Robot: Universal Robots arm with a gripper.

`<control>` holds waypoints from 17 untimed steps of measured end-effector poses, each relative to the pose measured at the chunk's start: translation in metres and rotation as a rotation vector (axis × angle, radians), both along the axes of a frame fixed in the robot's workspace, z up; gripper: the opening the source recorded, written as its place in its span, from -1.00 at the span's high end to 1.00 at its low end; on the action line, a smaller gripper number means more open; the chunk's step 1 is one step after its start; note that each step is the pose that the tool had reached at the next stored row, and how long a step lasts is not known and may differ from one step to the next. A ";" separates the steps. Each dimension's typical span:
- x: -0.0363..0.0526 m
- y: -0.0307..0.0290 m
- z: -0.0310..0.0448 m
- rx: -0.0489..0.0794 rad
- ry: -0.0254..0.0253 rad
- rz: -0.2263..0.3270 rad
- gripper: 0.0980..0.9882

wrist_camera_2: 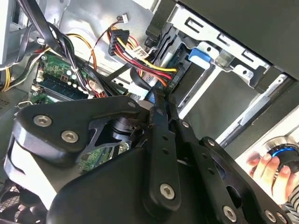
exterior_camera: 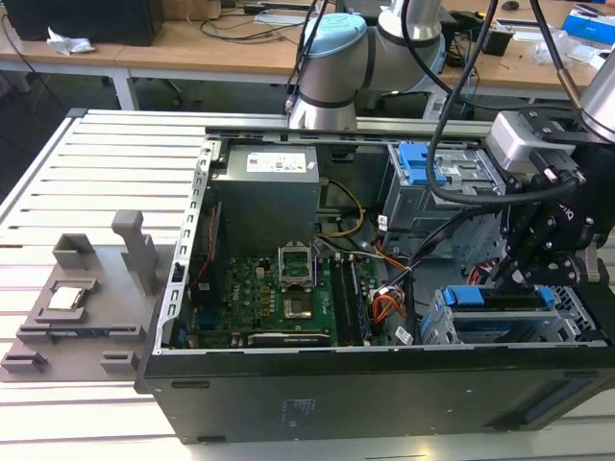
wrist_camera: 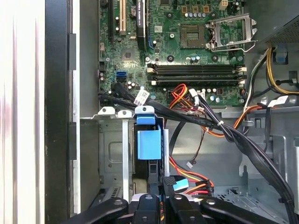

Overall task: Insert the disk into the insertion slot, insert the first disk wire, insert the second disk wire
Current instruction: 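Insert the second disk wire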

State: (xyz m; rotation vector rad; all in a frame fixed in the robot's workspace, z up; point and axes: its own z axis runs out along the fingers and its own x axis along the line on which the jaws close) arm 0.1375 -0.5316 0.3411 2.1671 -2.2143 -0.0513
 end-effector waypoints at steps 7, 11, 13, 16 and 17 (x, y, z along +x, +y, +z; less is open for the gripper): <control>0.0000 -0.0020 -0.0043 0.002 0.0000 0.000 0.88; 0.0000 -0.0038 -0.0062 0.002 -0.0001 0.000 0.88; 0.0000 -0.0039 -0.0062 0.002 -0.0001 0.000 0.88; 0.0001 -0.0039 -0.0064 0.002 -0.0003 0.000 0.85; 0.0001 -0.0039 -0.0058 0.002 -0.0002 0.000 0.71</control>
